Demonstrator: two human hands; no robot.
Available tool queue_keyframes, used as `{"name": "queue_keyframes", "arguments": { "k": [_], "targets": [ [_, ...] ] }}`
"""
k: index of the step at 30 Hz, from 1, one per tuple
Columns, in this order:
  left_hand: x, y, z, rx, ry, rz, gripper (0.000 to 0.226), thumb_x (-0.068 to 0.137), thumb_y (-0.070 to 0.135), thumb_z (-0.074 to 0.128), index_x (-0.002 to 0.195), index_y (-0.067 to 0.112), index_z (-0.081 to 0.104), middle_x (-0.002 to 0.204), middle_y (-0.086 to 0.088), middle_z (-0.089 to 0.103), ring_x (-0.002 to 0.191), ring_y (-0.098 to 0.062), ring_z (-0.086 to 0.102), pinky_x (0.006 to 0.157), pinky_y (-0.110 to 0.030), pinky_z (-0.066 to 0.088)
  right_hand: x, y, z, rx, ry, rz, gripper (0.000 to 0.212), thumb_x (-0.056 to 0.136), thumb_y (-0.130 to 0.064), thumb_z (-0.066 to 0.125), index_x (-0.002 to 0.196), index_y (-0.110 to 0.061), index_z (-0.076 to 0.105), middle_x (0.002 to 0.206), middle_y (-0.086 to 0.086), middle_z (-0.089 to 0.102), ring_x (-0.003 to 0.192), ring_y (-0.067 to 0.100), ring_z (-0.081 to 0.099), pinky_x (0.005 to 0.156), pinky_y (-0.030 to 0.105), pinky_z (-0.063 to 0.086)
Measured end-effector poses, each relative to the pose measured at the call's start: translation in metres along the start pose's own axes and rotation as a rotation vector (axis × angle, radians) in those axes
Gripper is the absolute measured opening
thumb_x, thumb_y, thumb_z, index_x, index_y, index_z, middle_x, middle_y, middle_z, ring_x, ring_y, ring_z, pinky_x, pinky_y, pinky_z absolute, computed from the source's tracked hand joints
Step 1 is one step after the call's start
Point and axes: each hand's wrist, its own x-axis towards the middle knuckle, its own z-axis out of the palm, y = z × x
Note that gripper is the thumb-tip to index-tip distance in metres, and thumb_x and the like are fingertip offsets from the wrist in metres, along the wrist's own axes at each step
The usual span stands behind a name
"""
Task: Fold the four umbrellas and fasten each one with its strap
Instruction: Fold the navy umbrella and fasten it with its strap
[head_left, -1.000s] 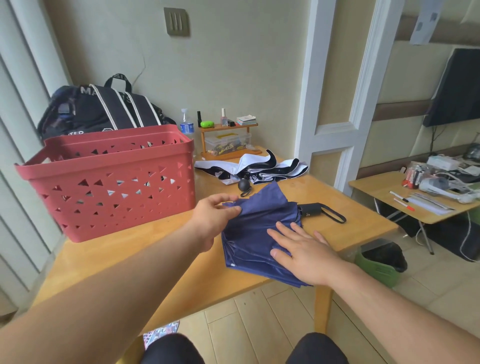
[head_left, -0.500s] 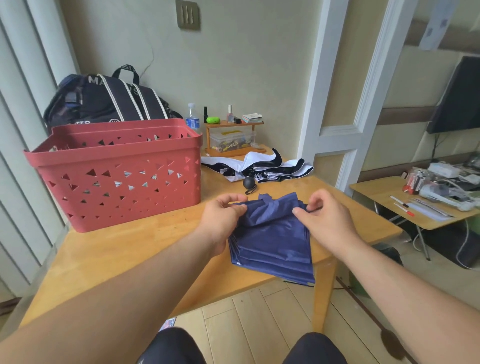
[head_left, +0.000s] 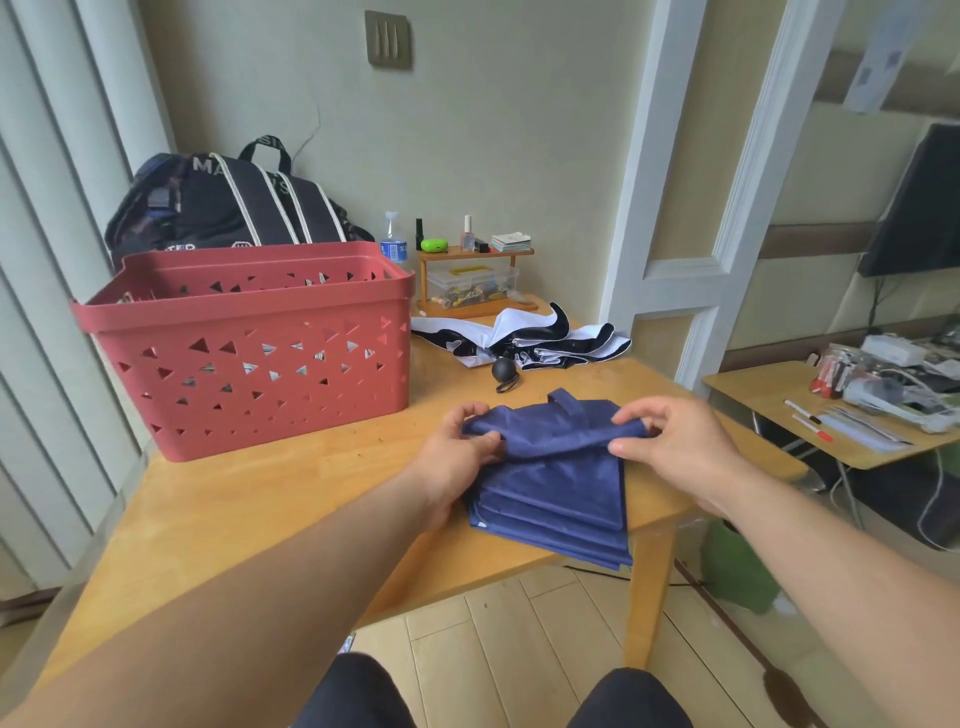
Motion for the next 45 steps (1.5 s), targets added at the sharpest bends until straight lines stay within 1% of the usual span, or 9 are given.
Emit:
{"name": "queue_keyframes", "arguments": {
  "k": [9, 13, 17, 23, 28, 33, 36, 42, 45],
  "targets": [
    [0.002, 0.001, 0.003, -0.016, 0.116, 0.023, 0.043, 0.103, 0.001, 0.055, 0.132, 0.032, 0.052, 0.094, -0.007, 0.062, 0.077, -0.024, 0.073, 0.085, -0.045, 0.062, -0.004, 0.002, 0.02, 0.38, 0.102, 0.045, 0.014, 0.091, -0.01, 0.077, 0.102, -0.018, 0.077, 0.099, -0.001, 0.077, 0.099, 0.009, 0.069, 0.08, 0.016, 0.049],
    [0.001, 0.002, 0.006, 0.112, 0.152, 0.053, 0.063, 0.093, -0.004, 0.066, 0.138, 0.035, 0.045, 0.083, -0.003, 0.067, 0.075, -0.021, 0.071, 0.09, -0.046, 0.062, 0.006, -0.012, 0.031, 0.691, 0.229, 0.196, 0.018, 0.095, -0.001, 0.069, 0.104, -0.016, 0.073, 0.088, -0.001, 0.066, 0.067, 0.01, 0.059, 0.061, 0.021, 0.048],
    [-0.002, 0.003, 0.011, 0.199, 0.198, 0.056, 0.072, 0.089, -0.003, 0.068, 0.139, 0.041, 0.042, 0.086, -0.003, 0.07, 0.076, -0.019, 0.075, 0.092, -0.05, 0.061, 0.003, -0.007, 0.045, 0.732, 0.102, 0.295, 0.024, 0.1, -0.003, 0.062, 0.111, -0.023, 0.071, 0.101, -0.001, 0.062, 0.08, 0.017, 0.055, 0.078, 0.051, 0.061],
    [-0.01, 0.007, 0.013, 0.401, 0.261, 0.156, 0.066, 0.1, 0.009, 0.053, 0.147, 0.05, 0.031, 0.09, -0.006, 0.073, 0.069, -0.012, 0.077, 0.065, -0.032, 0.054, -0.009, 0.016, 0.044, 0.737, 0.075, 0.295, 0.016, 0.097, -0.011, 0.072, 0.113, -0.014, 0.072, 0.107, 0.009, 0.065, 0.1, 0.026, 0.062, 0.081, 0.061, 0.062],
    [0.002, 0.012, 0.021, 0.194, 0.274, 0.118, 0.075, 0.092, 0.013, 0.066, 0.152, 0.045, 0.035, 0.077, 0.0, 0.068, 0.076, -0.02, 0.072, 0.09, -0.043, 0.06, -0.015, 0.025, 0.047, 0.784, 0.107, 0.238, 0.016, 0.097, 0.0, 0.068, 0.11, -0.007, 0.073, 0.119, 0.011, 0.066, 0.111, 0.026, 0.067, 0.079, 0.057, 0.063],
    [-0.002, 0.028, 0.026, 0.067, 0.137, 0.013, 0.036, 0.107, 0.015, 0.053, 0.132, 0.04, 0.059, 0.089, 0.002, 0.064, 0.066, -0.01, 0.053, 0.059, -0.018, 0.048, -0.016, 0.024, 0.047, 0.718, 0.087, 0.192, 0.019, 0.097, 0.001, 0.067, 0.113, -0.008, 0.073, 0.12, 0.012, 0.065, 0.112, 0.022, 0.065, 0.08, 0.053, 0.064],
    [0.0, 0.026, 0.022, 0.217, 0.071, 0.04, 0.03, 0.111, 0.024, 0.047, 0.132, 0.036, 0.065, 0.108, 0.001, 0.063, 0.081, -0.012, 0.053, 0.069, -0.021, 0.046, -0.013, 0.018, 0.043, 0.563, 0.057, 0.117, 0.023, 0.098, 0.003, 0.064, 0.11, -0.015, 0.073, 0.115, 0.006, 0.068, 0.109, 0.02, 0.066, 0.078, 0.05, 0.065],
    [-0.01, 0.027, 0.011, 0.151, 0.046, 0.023, 0.015, 0.106, 0.022, 0.06, 0.106, 0.01, 0.07, 0.052, 0.013, 0.062, 0.039, 0.002, 0.053, 0.038, -0.01, 0.036, -0.016, 0.028, 0.044, 0.482, 0.087, 0.099, 0.027, 0.098, 0.008, 0.061, 0.107, -0.015, 0.073, 0.11, 0.006, 0.067, 0.103, 0.015, 0.068, 0.082, 0.035, 0.064],
    [-0.011, 0.027, 0.003, 0.082, 0.149, 0.078, 0.019, 0.102, 0.01, 0.065, 0.114, -0.004, 0.07, 0.065, 0.003, 0.067, 0.039, 0.005, 0.054, 0.043, -0.01, 0.042, -0.019, 0.033, 0.045, 0.544, 0.105, 0.107, 0.027, 0.099, 0.009, 0.058, 0.107, -0.012, 0.071, 0.108, 0.005, 0.067, 0.101, 0.015, 0.069, 0.086, 0.036, 0.063]
  ]
}}
